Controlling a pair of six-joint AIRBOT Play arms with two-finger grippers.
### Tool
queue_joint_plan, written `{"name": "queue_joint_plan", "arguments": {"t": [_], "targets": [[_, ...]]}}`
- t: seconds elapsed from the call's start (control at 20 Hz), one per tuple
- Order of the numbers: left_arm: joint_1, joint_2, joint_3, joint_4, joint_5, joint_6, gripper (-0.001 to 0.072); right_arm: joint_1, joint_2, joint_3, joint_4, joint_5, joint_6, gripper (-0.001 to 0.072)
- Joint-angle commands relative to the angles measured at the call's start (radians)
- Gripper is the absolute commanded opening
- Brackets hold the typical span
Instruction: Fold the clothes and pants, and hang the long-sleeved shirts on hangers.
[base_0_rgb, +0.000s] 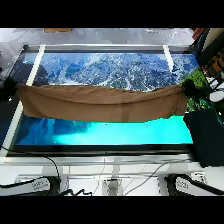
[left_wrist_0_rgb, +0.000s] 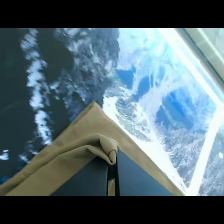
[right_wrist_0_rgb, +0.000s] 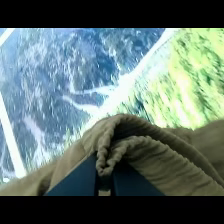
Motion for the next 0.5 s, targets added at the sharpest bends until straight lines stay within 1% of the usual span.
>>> {"name": "queue_joint_plan", "arguments": {"t": [0.0, 0.1, 0.2, 0.35, 0.45], "targets": [[-0.057, -0.126, 0.088, 0.0, 0.019, -0.039, 0.0008, 0.014, -0.182, 0.132, -0.002, -0.046, 0.119, 0.0033], [-0.076, -0.179, 0.13, 0.0, 0.032, -0.08, 0.0008, 0.016, -0.235, 0.17, 0.025, -0.09, 0.148, 0.0033], [-0.085, -0.216, 0.157, 0.0, 0.058, -0.114, 0.0008, 0.017, -0.262, 0.194, 0.042, -0.154, 0.149, 0.0033], [-0.095, -0.249, 0.159, -0.015, 0.093, -0.118, 0.001, 0.023, -0.281, 0.196, 0.042, -0.292, 0.151, 0.0034], [-0.109, -0.277, 0.159, -0.062, 0.094, -0.118, 0.0011, 0.042, -0.306, 0.196, 0.042, -0.338, 0.151, 0.0035]]}}
